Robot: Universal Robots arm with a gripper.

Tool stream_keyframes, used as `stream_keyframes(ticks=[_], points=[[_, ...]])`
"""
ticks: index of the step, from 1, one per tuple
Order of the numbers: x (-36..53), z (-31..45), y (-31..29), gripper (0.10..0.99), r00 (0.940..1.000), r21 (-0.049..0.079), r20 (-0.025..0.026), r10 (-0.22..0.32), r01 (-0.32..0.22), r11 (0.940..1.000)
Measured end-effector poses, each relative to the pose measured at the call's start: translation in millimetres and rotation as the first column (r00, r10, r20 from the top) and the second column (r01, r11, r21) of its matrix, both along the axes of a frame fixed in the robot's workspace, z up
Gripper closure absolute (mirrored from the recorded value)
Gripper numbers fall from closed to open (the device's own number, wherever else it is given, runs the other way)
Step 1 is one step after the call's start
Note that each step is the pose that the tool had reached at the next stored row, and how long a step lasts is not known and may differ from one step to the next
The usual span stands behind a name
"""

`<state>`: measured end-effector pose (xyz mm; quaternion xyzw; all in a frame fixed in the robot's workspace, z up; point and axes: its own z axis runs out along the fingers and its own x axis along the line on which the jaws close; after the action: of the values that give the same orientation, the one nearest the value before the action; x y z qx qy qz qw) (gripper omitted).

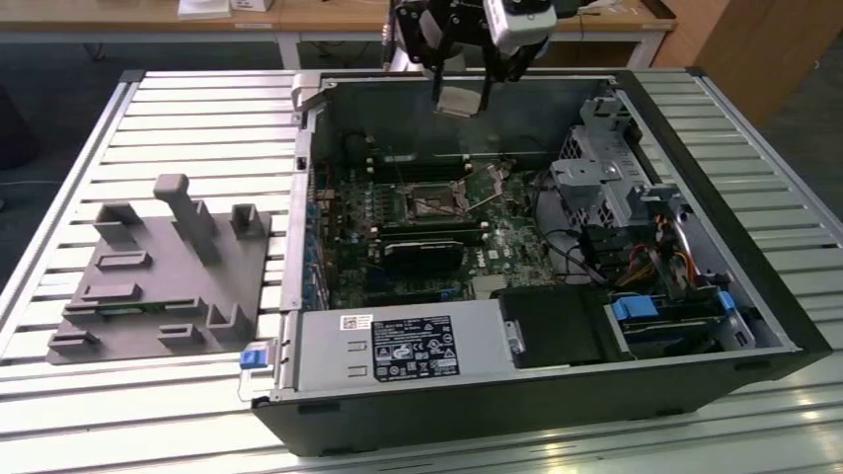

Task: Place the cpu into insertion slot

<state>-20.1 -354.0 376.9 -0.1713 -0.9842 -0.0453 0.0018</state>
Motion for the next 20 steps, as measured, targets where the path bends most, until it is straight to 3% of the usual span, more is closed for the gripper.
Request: stream_keyframes(ticks=[7, 10, 16, 20], points=[[0.0, -1.8, 0.0, 0.549, 0.9938, -0.001, 0.0001, -0.111, 0.111, 0.9938], [0.0, -2.3, 0.0, 0.549, 0.9892, -0.010, 0.0012, -0.147, 0.147, 0.9891], [0.0, -3.3, 0.0, 0.549, 0.9768, -0.030, 0.0050, -0.214, 0.214, 0.9763], [0.0, -4.2, 0.0, 0.549, 0.9641, -0.038, 0.0068, -0.265, 0.265, 0.9634]])
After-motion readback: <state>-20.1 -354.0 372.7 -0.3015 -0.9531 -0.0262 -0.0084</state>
